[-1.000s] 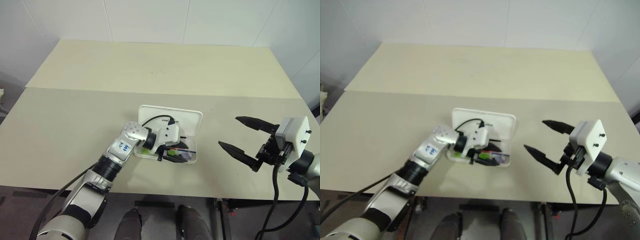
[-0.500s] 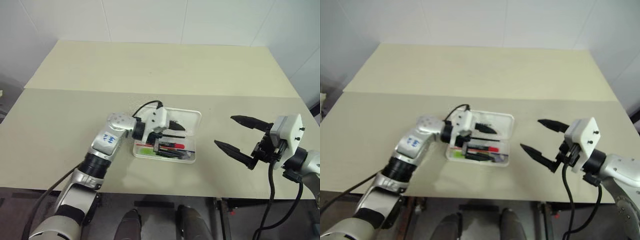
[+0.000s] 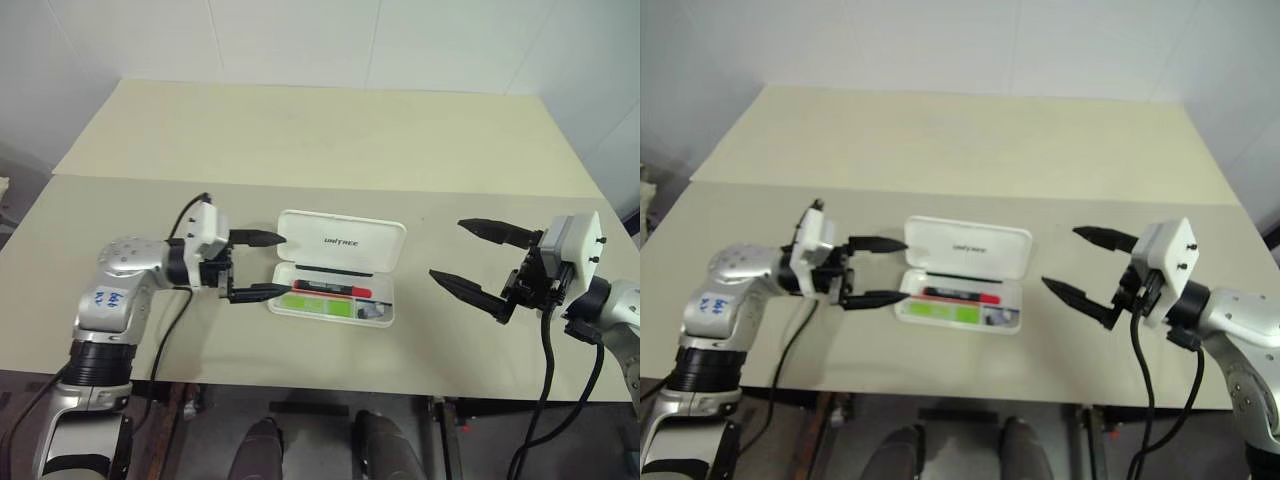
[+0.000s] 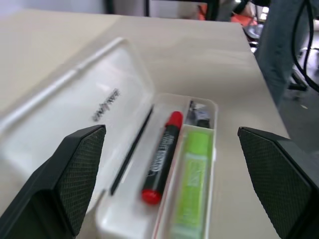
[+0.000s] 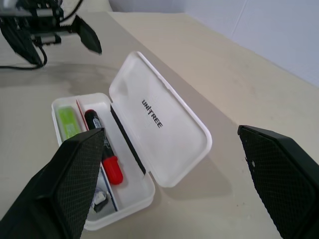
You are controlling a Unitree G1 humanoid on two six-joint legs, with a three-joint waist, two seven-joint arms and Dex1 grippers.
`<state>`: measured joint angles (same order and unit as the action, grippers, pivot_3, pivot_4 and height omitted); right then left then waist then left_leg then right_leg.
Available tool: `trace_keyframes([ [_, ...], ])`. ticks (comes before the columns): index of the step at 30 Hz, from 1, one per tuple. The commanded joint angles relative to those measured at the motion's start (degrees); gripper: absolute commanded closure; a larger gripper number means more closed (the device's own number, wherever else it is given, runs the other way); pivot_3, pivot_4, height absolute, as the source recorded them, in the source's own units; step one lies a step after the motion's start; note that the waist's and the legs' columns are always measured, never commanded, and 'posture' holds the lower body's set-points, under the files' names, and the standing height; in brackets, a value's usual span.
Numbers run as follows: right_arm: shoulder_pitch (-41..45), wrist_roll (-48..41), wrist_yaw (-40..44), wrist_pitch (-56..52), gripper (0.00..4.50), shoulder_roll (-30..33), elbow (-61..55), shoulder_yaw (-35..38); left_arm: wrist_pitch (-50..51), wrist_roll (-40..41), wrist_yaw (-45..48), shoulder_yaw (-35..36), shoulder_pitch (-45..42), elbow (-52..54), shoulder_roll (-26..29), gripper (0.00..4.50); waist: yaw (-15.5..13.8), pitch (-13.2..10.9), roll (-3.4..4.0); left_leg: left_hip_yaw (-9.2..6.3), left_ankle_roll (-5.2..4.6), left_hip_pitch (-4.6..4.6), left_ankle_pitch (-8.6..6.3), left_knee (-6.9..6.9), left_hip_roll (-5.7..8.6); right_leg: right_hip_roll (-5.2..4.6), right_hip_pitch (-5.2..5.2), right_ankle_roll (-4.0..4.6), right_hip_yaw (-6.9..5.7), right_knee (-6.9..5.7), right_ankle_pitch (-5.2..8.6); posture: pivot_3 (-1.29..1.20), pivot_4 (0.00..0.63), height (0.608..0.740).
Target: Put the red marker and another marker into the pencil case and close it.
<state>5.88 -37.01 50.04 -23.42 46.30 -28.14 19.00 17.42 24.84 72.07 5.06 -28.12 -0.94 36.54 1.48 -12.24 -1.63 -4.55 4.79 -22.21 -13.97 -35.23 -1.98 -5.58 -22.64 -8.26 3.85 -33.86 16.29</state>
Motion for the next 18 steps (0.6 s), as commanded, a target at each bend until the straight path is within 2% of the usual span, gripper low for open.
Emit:
trace_keyframes([
  [1,2.25,0.59,2.23,2.10,0.00,0.84,1.43,-0.81,-1.98,3.11,-1.25,5.77,1.04,-0.91,1.17,0.23,0.11,0.00,0.00,0.00,0.00,0.00,0.00,0.01,0.00,0.00,-0.01,-0.01,0.00,-0.01,-0.01,0.00,0.150,0.740],
  [4,3.42,1.04,3.88,2.52,0.00,1.20,2.98,-1.22,-4.35,3.11,-3.38,8.80,-0.04,-4.57,1.19,0.96,0.11,0.00,0.01,0.00,0.00,0.03,0.00,0.01,-0.01,0.01,-0.02,-0.08,0.00,-0.04,-0.04,0.00,0.150,0.740],
  [14,4.03,0.91,7.61,2.20,0.00,2.59,4.53,-0.06,-10.28,0.24,-5.96,7.84,-4.00,-11.82,1.14,4.45,-0.01,0.00,0.01,0.00,0.00,0.01,0.00,0.03,0.00,0.01,-0.02,-0.40,0.00,-0.05,-0.21,0.00,0.150,0.740],
  [18,3.88,1.22,7.51,2.43,0.00,2.36,4.43,-0.27,-12.18,-3.19,-10.16,5.82,-7.14,-16.34,-0.61,4.45,-0.02,0.00,0.01,0.00,0.01,0.01,0.00,0.03,0.00,0.01,-0.03,-0.49,0.00,-0.04,-0.26,0.00,0.150,0.740],
])
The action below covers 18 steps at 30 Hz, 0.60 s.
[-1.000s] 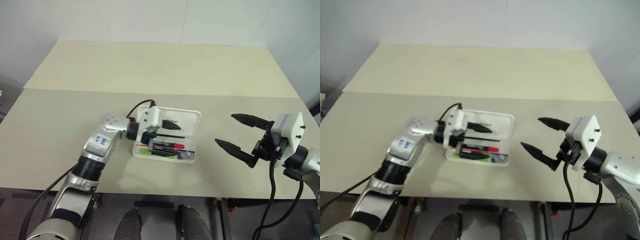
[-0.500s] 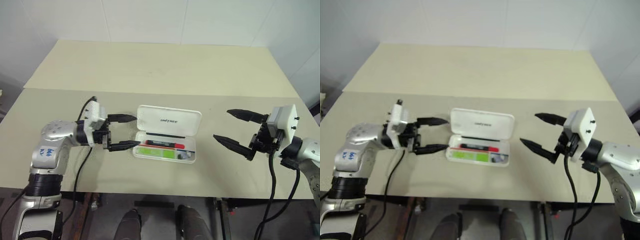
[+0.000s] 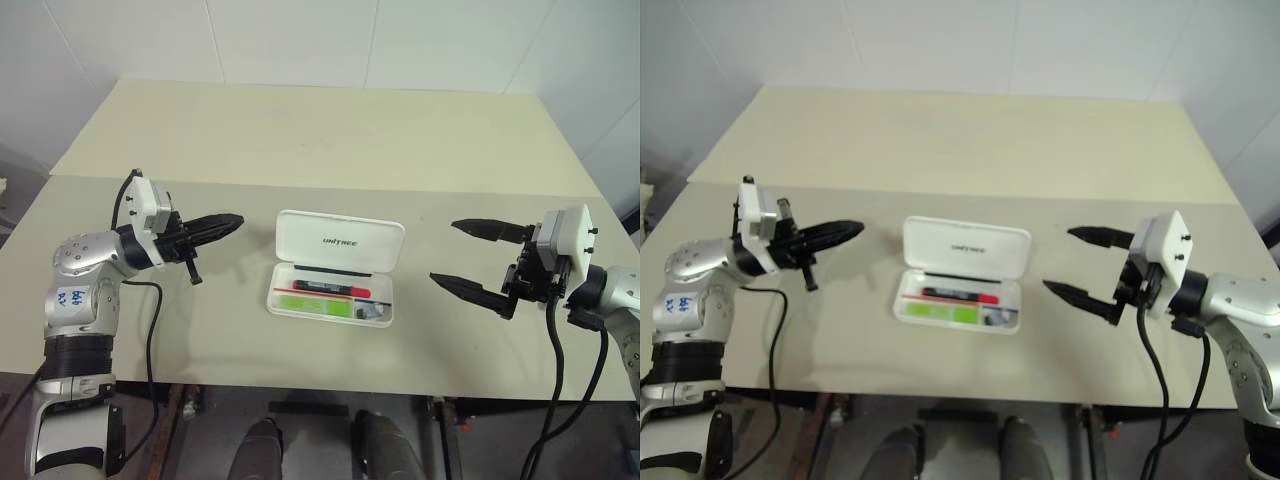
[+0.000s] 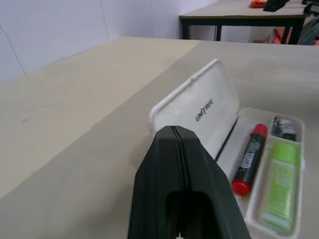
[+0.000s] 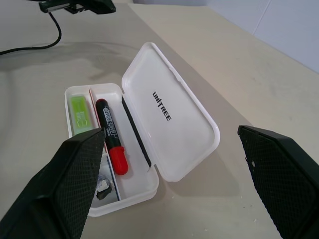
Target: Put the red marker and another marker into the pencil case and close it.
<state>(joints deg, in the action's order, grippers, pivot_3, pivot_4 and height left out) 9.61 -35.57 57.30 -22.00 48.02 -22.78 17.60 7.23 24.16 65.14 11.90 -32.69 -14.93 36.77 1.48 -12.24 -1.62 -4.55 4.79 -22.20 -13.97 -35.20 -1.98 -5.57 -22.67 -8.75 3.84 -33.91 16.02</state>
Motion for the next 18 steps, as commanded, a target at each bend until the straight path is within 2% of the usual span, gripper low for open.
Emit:
trace_keyframes([
  [1,0.15,-0.14,0.19,1.06,0.00,0.57,-0.97,1.06,-2.27,-3.28,-4.32,-1.55,-3.37,-3.50,-1.32,4.45,-0.05,0.00,0.00,0.00,0.00,0.01,0.00,0.00,0.00,0.00,0.00,-0.12,0.00,-0.01,-0.06,0.00,0.150,0.740],
  [9,-0.86,-0.18,-1.16,0.88,0.00,0.21,-2.58,2.12,-3.81,-9.64,-12.19,-5.65,-11.34,-15.55,-6.10,4.45,-0.07,0.00,0.00,0.00,0.00,-0.02,0.00,0.00,0.01,0.01,0.00,-0.42,0.00,0.01,-0.23,0.00,0.150,0.740],
  [18,-2.67,-0.58,-3.50,0.49,0.00,-0.27,-4.81,2.80,-4.97,-9.94,-7.90,-8.83,-16.60,-20.85,-9.90,4.45,0.05,0.00,0.00,0.00,0.01,-0.07,-0.01,0.01,0.02,0.01,-0.03,-0.46,0.00,0.03,-0.25,0.00,0.150,0.740],
])
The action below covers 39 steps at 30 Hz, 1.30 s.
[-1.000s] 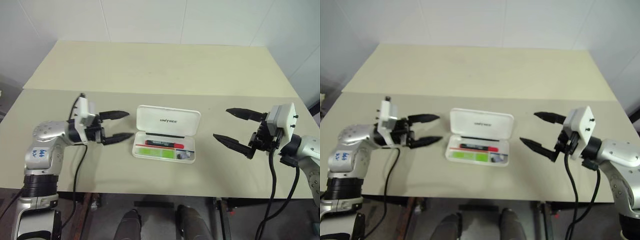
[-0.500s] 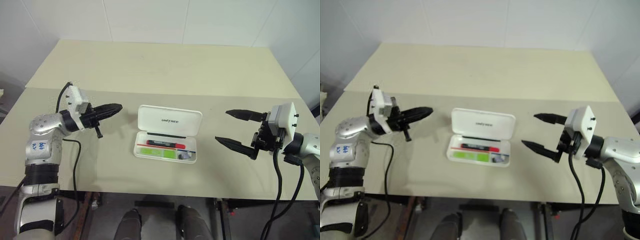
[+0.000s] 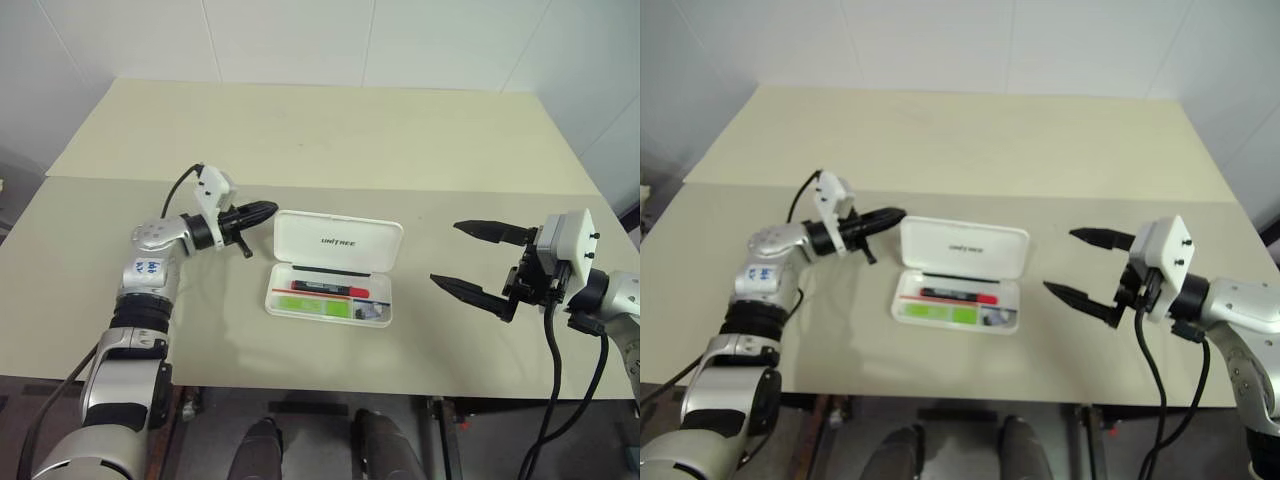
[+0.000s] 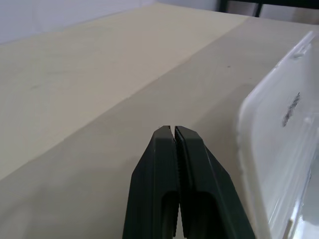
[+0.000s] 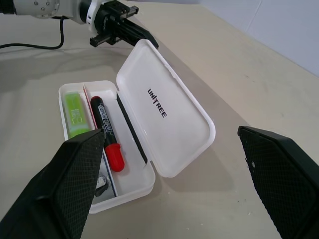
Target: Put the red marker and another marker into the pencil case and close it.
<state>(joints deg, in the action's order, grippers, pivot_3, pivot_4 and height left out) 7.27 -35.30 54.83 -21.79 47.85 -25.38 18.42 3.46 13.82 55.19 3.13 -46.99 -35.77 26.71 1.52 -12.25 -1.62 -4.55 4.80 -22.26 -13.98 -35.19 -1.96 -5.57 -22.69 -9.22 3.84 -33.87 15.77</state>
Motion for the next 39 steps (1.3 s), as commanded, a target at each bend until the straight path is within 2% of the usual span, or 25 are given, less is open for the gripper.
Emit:
trace_keyframes([
  [1,-0.50,-0.90,-1.24,0.29,0.00,-0.15,-2.40,2.04,-1.52,0.60,3.21,-0.19,-2.61,-0.11,0.12,4.45,0.01,0.00,0.00,0.00,0.00,0.00,0.00,0.00,0.00,0.00,0.00,0.00,0.00,0.00,0.00,0.00,0.150,0.740],
  [11,-1.06,-1.15,-2.73,0.42,0.00,-0.56,-3.20,1.88,0.20,2.94,13.47,-0.09,-2.06,2.42,1.94,4.45,-0.05,0.00,0.00,0.00,0.00,-0.01,0.00,0.00,0.00,0.00,0.00,0.00,0.00,0.00,0.00,0.00,0.150,0.740],
  [14,-1.10,-1.21,-2.91,0.34,0.00,-0.57,-3.17,1.89,1.61,1.60,20.94,-3.56,0.50,5.39,5.76,4.45,0.08,0.00,0.00,0.00,0.00,-0.01,0.00,0.01,0.00,0.00,0.00,0.01,0.00,0.00,0.00,0.00,0.150,0.740],
  [20,-0.50,-1.15,-3.41,0.25,0.00,-0.63,-3.05,1.24,6.78,3.12,26.30,-6.01,2.88,11.81,7.95,4.45,-0.17,0.00,0.01,0.00,0.00,-0.01,-0.01,0.04,0.00,0.00,0.00,0.05,0.00,0.00,0.02,0.00,0.150,0.740],
  [32,-0.14,-0.89,-3.95,0.50,0.00,-1.35,-3.10,0.70,8.67,0.24,26.42,-11.79,6.33,17.58,8.35,4.45,-0.06,0.00,0.01,-0.01,0.00,0.00,-0.01,0.04,-0.01,0.00,0.00,0.06,0.00,0.00,0.04,0.00,0.150,0.740],
  [39,-0.36,-0.60,-5.30,0.68,0.00,-2.52,-3.91,0.11,9.27,-2.00,23.10,-14.42,6.48,15.68,5.60,4.45,-0.04,0.00,0.01,0.00,0.00,0.00,-0.01,0.04,0.00,-0.01,-0.01,0.07,0.00,0.00,0.04,0.00,0.150,0.740],
])
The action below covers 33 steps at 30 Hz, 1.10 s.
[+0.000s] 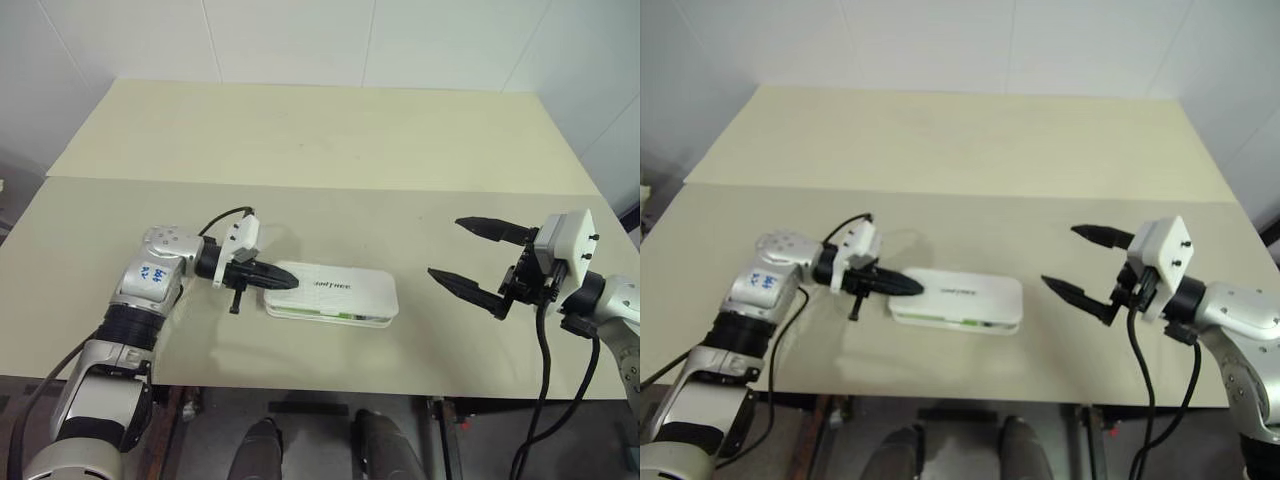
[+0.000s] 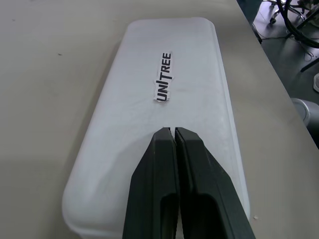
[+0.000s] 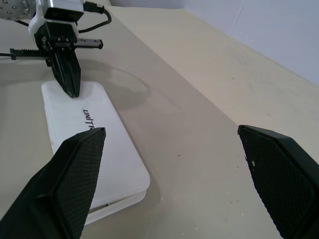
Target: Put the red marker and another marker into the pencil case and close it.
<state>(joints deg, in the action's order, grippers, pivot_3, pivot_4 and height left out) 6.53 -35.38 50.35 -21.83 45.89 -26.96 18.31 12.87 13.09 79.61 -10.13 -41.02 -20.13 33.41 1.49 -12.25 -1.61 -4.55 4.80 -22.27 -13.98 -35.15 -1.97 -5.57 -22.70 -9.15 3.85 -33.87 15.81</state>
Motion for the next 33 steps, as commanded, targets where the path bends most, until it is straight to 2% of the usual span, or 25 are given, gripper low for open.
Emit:
trace_keyframes([
  [1,0.40,-0.48,-0.98,0.67,0.00,-0.68,-2.47,0.12,-0.44,-1.62,-1.55,-1.38,0.53,-0.37,-1.37,4.45,-0.01,0.00,0.00,0.00,0.00,0.00,0.00,0.00,0.00,0.00,0.00,0.00,0.00,0.00,0.00,0.00,0.150,0.740],
  [10,-0.99,-0.16,-3.05,0.69,0.00,-2.01,-4.25,0.47,0.87,-4.51,-2.58,-5.72,-0.71,-2.43,-4.31,4.45,-0.13,0.02,0.03,0.00,0.00,0.05,0.01,-0.03,0.00,0.00,0.05,0.01,0.00,-0.01,0.00,0.00,0.150,0.740],
  [14,-1.27,0.07,-3.69,0.87,0.00,-2.53,-4.63,0.16,2.12,-4.64,-2.29,-6.91,-0.64,-1.32,-4.50,4.45,-0.08,0.03,0.04,0.00,-0.01,0.09,0.01,-0.04,0.00,0.00,0.07,0.50,0.00,-0.02,0.27,0.00,0.150,0.740],
  [20,-1.54,0.31,-4.05,1.11,0.00,-3.13,-4.84,0.00,3.76,-4.36,-2.05,-7.23,-0.39,0.33,-4.05,4.45,-0.05,0.04,0.06,0.00,-0.01,0.10,0.01,-0.04,0.00,0.00,0.08,0.47,0.00,-0.04,0.25,0.00,0.150,0.740],
  [23,-1.41,0.42,-3.89,1.17,0.00,-3.26,-4.66,-0.01,5.33,-1.55,-2.89,-4.52,-0.47,1.96,-4.73,4.45,-0.05,0.04,0.06,0.00,-0.01,0.10,0.01,-0.04,0.00,0.00,0.08,0.47,0.00,-0.04,0.26,0.00,0.150,0.740],
  [29,-0.81,0.75,-2.75,1.68,0.00,-3.03,-3.32,-0.40,7.45,9.84,-5.44,7.89,-1.15,6.43,-6.50,4.45,0.07,0.02,0.04,-0.01,-0.01,0.03,0.01,-0.03,0.00,0.00,0.02,0.26,0.00,-0.05,0.15,0.00,0.150,0.740],
  [33,-0.11,0.75,-2.06,1.73,0.00,-2.93,-2.35,-0.74,9.98,14.44,-6.82,13.36,-1.44,7.86,-5.28,4.45,0.06,0.03,0.05,-0.01,-0.01,0.06,0.01,-0.01,0.00,0.00,0.02,0.06,0.00,-0.07,0.07,0.00,0.150,0.740],
])
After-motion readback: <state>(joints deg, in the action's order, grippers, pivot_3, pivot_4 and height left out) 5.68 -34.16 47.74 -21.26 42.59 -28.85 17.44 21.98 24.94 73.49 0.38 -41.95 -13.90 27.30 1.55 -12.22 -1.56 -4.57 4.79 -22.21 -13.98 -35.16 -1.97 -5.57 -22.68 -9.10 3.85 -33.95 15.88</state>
